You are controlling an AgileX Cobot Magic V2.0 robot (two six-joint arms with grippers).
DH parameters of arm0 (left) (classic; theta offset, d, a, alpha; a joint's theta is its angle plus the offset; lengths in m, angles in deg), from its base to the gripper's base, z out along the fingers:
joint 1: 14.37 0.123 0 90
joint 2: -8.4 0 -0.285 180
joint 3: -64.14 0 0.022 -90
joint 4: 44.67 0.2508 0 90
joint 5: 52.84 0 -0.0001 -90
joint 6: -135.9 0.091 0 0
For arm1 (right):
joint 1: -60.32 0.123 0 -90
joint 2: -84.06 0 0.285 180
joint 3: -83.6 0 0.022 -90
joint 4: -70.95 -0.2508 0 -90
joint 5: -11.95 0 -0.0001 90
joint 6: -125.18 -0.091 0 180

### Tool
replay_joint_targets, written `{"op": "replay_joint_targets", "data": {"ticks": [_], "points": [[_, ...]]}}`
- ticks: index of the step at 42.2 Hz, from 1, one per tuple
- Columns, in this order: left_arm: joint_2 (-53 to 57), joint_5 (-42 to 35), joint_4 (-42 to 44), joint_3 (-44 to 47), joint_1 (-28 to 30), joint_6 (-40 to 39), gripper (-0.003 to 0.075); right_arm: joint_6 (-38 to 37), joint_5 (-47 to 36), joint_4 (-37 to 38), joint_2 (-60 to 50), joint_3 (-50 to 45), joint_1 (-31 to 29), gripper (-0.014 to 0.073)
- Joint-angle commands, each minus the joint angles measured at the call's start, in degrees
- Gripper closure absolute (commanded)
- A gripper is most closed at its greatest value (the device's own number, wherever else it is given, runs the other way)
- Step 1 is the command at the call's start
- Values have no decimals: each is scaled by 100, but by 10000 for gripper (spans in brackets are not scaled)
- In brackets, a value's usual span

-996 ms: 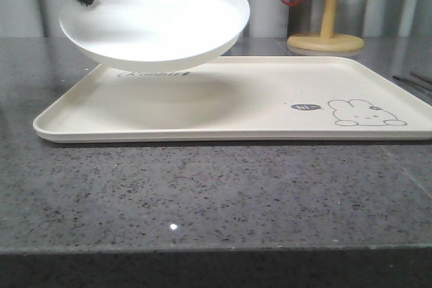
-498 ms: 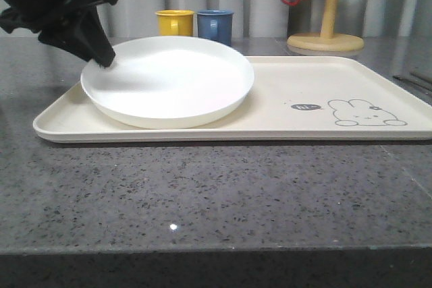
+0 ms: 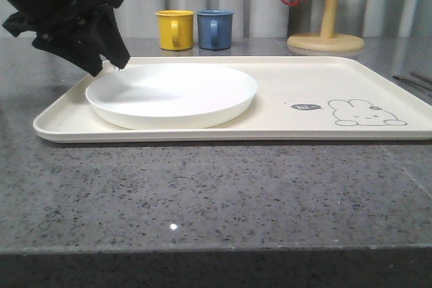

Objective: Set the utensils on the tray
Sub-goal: 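Lower the plate onto the tray, release, and withdraw the left gripper, then grasp the steel fork with the right gripper and lift it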

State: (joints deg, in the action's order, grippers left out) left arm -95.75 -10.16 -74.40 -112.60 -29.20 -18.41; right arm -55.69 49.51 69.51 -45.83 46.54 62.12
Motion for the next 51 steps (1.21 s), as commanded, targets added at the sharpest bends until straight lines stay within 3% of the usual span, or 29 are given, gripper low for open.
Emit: {"op": "replay_joint_targets", "data": {"ticks": [1, 6, 14, 17, 23, 29, 37, 51], "points": [[563, 151, -10, -425, -47, -28, 352, -4, -389, -4, 2, 198, -44, 190], [1051, 326, 344, -571, -237, -28, 352, -4, -389, -4, 2, 198, -44, 190], [2061, 651, 1035, -298, -1123, -115, 352, -4, -389, -4, 2, 198, -44, 190], [2462, 651, 1584, 4, -1606, -479, 352, -4, -389, -4, 2, 198, -44, 190], [3249, 818, 3222, 771, -2544, -1929, 352, -4, -389, -4, 2, 198, -44, 190], [4109, 807, 3834, 1430, -3091, -2787, 352, -4, -403, -9, 2, 198, -44, 190], [4969, 767, 3834, 1901, -3185, -2800, 352, 34, -320, 102, 11, 291, -44, 190], [5306, 758, 3834, 1953, -3185, -2800, 352, 87, 1279, 212, 1506, 1815, -44, 190]]}}
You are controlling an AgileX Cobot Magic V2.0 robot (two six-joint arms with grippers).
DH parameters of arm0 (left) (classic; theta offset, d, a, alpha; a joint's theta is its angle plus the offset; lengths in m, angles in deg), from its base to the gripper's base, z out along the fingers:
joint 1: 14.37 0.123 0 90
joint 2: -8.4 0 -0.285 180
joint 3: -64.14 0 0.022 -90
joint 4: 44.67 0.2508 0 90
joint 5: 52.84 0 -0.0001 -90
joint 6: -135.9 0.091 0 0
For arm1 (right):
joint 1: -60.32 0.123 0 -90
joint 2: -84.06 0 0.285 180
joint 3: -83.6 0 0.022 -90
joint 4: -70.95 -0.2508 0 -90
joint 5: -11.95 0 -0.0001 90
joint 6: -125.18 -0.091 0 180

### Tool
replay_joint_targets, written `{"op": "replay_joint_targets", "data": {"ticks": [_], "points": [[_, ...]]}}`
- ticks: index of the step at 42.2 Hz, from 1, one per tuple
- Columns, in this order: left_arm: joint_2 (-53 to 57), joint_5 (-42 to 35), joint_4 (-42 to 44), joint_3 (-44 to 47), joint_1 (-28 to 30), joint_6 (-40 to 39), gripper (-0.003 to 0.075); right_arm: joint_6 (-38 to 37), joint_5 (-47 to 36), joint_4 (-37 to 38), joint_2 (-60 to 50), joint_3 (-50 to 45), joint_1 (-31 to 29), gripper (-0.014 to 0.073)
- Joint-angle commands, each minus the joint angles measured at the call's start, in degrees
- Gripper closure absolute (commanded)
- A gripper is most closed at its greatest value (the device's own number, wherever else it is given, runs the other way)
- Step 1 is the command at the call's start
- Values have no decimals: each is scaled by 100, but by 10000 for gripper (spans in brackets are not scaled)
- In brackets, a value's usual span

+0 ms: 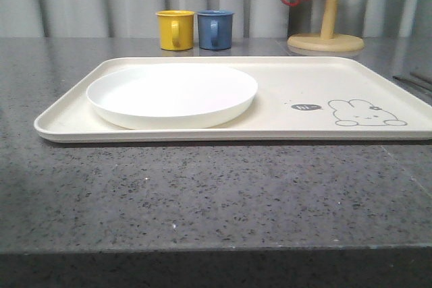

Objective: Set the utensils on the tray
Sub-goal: 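Grasp the steel fork with the right gripper and lift it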

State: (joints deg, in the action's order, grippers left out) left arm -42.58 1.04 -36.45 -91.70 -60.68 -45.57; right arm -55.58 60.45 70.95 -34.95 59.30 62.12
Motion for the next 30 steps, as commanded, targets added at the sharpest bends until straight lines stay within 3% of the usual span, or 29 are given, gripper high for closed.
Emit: {"op": "replay_joint_targets", "data": {"ticks": [1, 16, 30], "points": [[-21, -362, 39, -137, -38, -85, 352, 76, 287, 69, 552, 610, -44, 190], [-21, -362, 39, -137, -38, -85, 352, 149, 1376, 84, 2749, 2183, -44, 190], [-21, -362, 39, -137, -38, -85, 352, 149, 1724, 48, 4146, 3088, -44, 190]]}}
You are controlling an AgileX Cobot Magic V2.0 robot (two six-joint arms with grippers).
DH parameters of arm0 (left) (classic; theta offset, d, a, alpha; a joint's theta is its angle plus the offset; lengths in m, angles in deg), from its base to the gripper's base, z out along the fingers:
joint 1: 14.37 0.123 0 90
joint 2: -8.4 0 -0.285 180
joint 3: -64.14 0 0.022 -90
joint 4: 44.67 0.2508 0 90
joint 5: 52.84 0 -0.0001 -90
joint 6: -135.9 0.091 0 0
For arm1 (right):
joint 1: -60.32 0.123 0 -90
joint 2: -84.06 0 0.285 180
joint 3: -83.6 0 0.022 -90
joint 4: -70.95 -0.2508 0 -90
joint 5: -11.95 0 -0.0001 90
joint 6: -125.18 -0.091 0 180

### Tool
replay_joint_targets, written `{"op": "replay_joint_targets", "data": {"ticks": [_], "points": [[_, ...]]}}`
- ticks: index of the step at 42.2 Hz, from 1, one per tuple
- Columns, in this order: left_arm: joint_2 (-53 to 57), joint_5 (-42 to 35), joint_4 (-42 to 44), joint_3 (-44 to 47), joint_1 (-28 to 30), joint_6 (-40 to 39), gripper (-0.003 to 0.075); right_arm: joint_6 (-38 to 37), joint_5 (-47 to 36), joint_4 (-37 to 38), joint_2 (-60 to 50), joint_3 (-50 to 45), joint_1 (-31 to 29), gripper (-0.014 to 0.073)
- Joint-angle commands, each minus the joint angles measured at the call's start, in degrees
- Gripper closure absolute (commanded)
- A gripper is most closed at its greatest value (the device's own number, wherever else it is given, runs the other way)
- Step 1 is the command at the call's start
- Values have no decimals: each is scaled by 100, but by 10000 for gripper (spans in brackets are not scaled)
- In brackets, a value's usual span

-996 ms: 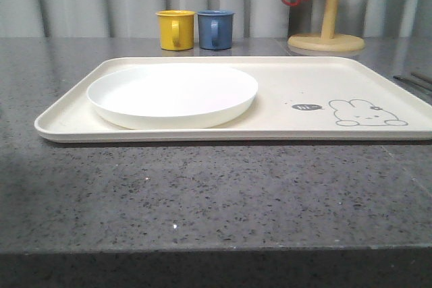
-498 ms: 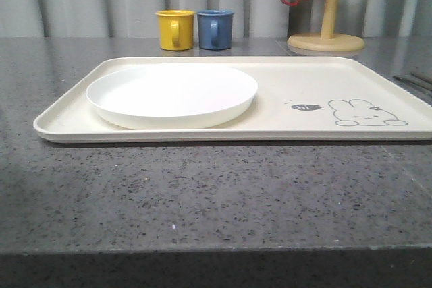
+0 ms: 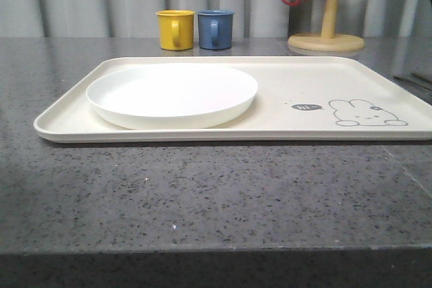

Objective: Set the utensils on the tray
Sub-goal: 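Grasp the steel fork with the right gripper and lift it, then lower the fork onto the tray beside the plate and release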

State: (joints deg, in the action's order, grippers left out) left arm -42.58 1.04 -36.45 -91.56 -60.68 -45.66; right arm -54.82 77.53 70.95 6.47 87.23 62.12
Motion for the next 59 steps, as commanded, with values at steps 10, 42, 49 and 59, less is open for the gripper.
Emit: {"op": "replay_joint_targets", "data": {"ticks": [10, 42, 49, 59], "points": [[-21, -362, 39, -151, -38, -76, 352, 73, -20, 0, 468, 364, -44, 193], [-21, -362, 39, -151, -38, -76, 352, 80, 670, -702, 75, 1047, 104, 661], [-21, -362, 39, -151, -38, -76, 352, 80, 892, -1222, 140, 1721, 661, 659], [-21, -362, 39, -151, -38, -76, 352, -491, 577, -1299, 667, 1905, 1472, 659]]}}
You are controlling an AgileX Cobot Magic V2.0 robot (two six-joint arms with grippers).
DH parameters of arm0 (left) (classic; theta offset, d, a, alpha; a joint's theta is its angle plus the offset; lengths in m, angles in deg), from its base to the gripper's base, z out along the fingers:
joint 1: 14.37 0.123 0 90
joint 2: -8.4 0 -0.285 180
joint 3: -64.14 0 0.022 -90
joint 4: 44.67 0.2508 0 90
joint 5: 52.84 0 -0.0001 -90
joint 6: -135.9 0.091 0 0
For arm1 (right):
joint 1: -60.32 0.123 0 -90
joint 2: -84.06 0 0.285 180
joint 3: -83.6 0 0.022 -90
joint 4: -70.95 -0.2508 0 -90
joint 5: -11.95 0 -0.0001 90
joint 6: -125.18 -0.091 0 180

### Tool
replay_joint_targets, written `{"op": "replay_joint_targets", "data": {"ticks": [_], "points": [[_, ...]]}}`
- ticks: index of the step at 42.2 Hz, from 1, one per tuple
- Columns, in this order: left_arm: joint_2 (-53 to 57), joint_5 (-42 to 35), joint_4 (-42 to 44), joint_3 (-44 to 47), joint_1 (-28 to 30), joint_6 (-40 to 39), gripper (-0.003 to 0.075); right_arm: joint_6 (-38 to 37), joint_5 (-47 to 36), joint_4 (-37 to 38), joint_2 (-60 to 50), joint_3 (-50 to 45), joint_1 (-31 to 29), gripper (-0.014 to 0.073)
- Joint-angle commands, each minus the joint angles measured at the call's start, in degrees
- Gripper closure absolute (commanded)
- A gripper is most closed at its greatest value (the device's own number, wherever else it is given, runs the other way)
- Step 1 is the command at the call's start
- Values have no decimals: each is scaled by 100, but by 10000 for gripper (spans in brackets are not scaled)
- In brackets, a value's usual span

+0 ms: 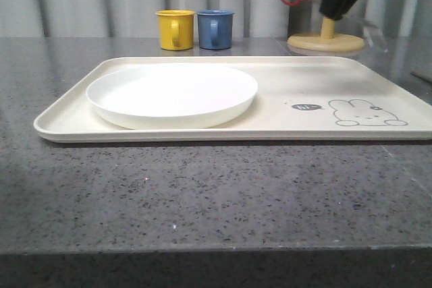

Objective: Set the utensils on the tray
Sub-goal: 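Lower the fork onto the tray beside the plate and release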

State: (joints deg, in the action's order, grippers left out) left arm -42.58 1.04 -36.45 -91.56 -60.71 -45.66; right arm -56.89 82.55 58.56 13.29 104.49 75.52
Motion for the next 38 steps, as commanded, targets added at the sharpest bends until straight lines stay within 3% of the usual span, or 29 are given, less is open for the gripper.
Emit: {"op": "replay_joint_targets", "data": {"ticks": [1, 8, 18, 22, 30, 38], "points": [[-21, -362, 39, -151, -34, -76, 352, -405, 41, -60, 47, 179, 153, 659], [-21, -362, 39, -151, -34, -76, 352, -1068, -34, -76, 486, 179, 166, 659], [-21, -362, 39, -151, -34, -76, 352, -1242, -196, -379, 764, 179, 166, 641], [-21, -362, 39, -151, -34, -76, 352, -1243, -249, -396, 758, 179, 166, 567], [-21, -362, 39, -151, -34, -76, 352, -1096, -224, -391, 732, 179, 166, 317], [-21, -362, 39, -151, -34, -76, 352, -97, -176, -310, 357, 179, 160, 295]]}}
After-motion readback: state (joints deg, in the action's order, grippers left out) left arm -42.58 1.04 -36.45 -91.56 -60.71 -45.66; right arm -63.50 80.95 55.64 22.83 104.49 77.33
